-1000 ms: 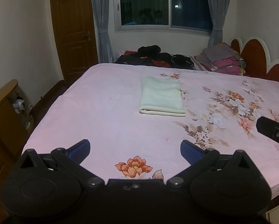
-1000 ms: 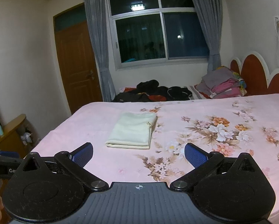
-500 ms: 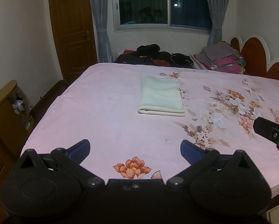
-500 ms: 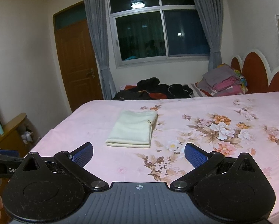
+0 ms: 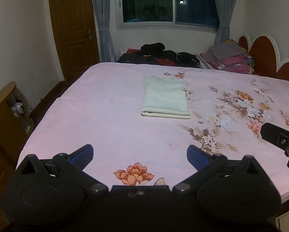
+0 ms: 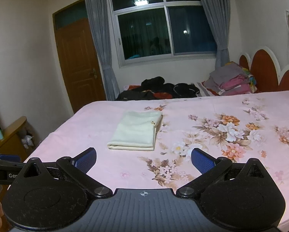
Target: Fold small clothes
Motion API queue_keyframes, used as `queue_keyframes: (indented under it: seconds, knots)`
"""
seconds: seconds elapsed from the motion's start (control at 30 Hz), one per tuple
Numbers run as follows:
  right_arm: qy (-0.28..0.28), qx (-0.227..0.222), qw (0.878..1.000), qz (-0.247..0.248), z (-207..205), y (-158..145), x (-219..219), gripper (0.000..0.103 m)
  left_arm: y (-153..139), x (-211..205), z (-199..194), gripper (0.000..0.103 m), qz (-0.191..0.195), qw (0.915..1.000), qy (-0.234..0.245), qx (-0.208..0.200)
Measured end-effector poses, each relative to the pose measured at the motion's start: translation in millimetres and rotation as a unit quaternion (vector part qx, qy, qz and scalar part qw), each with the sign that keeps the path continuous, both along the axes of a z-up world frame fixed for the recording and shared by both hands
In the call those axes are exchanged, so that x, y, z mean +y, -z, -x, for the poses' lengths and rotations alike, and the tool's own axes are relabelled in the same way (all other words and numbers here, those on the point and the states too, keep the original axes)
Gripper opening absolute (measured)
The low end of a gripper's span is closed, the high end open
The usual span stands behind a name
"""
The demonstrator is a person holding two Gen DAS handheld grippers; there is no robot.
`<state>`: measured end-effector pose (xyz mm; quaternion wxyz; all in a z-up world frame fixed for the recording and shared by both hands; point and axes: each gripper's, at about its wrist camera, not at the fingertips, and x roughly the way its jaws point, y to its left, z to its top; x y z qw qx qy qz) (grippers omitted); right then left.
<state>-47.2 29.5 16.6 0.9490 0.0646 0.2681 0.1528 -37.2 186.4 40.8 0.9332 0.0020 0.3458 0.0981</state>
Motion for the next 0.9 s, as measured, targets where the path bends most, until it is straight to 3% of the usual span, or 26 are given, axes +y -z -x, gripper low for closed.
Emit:
queue_keyframes:
  seconds: [0.57,0.9]
  knots:
    - [-0.002,0.021,1.000,-0.003,-24.7,13.3,2.0,0.103,8.5,1.0,-26.1,0.103,0.000,0.9998,0.010,0.015]
    - [0.004,0.041,0.999,0.004,-54.0,28.4,6.3,0.103,28.7,14.4,-66.6,0.103,0.032,0.9982,0.013,0.050]
